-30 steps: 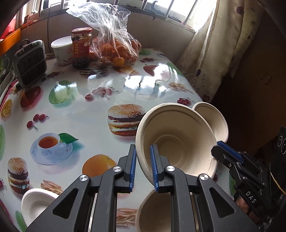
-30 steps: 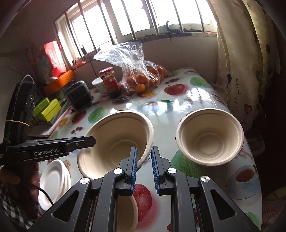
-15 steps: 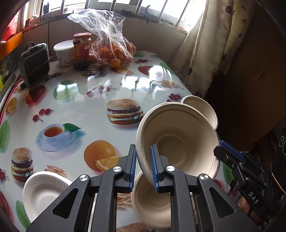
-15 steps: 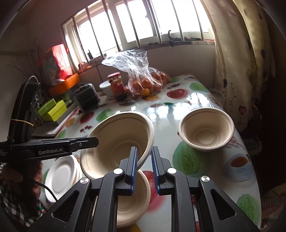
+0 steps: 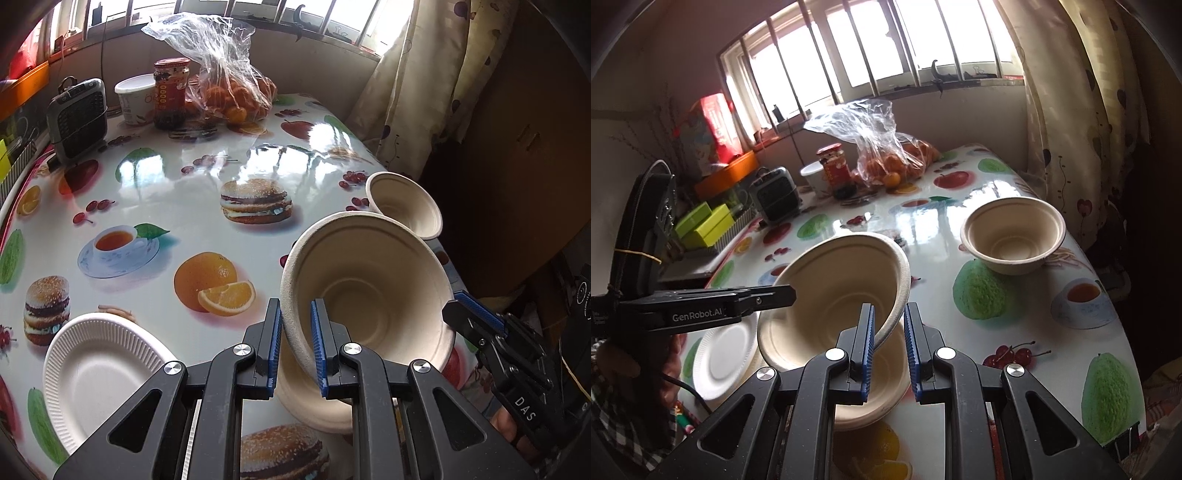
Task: Organize plates and bowls
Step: 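Lift the held bowls with both grippers and carry them over another beige bowl, then lower the held bowls into the other bowl and open both grippers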
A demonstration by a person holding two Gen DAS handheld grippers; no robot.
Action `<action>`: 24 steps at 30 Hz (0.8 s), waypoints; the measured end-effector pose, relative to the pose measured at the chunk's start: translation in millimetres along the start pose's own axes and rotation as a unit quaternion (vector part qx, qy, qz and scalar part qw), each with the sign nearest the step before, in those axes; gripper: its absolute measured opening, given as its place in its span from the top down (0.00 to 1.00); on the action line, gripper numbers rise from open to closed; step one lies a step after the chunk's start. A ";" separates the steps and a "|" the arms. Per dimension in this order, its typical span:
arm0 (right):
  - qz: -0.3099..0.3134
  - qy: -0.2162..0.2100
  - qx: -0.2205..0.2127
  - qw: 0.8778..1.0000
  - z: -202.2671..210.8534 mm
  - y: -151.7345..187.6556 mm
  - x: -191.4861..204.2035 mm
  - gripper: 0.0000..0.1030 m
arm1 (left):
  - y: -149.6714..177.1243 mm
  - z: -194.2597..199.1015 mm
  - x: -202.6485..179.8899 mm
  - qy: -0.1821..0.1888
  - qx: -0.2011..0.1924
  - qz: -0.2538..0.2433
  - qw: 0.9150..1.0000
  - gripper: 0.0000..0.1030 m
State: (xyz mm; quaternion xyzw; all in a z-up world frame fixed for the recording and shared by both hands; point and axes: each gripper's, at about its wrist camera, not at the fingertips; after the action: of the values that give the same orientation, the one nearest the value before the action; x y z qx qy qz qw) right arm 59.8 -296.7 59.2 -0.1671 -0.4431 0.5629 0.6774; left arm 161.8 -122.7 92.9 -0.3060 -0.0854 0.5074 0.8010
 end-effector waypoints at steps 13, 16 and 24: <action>-0.011 0.004 0.013 1.000 -1.4 19.3 -2.1 0.84 | 18.1 -4.5 -1.1 0.000 0.016 0.002 1.000 0.84; -0.013 0.005 0.016 1.000 -2.8 22.6 -3.8 0.84 | 20.4 -5.8 -1.8 -0.002 0.019 0.002 1.000 0.84; -0.018 0.006 0.025 1.000 -6.4 29.9 -7.0 0.84 | 26.2 -11.3 -2.1 -0.006 0.030 0.001 1.000 0.84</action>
State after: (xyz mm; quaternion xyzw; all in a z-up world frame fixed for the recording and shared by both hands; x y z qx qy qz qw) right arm 46.7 -292.1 31.2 -0.1453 -0.4277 0.5608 0.6939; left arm 145.9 -121.3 69.2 -0.2787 -0.0740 0.5125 0.8088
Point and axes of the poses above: each gripper's, at about its wrist camera, not at the fingertips, and z roughly against the way its jaws point, x to its left, y to its underside, and after that the axes turned 10 degrees about -z, right-handed
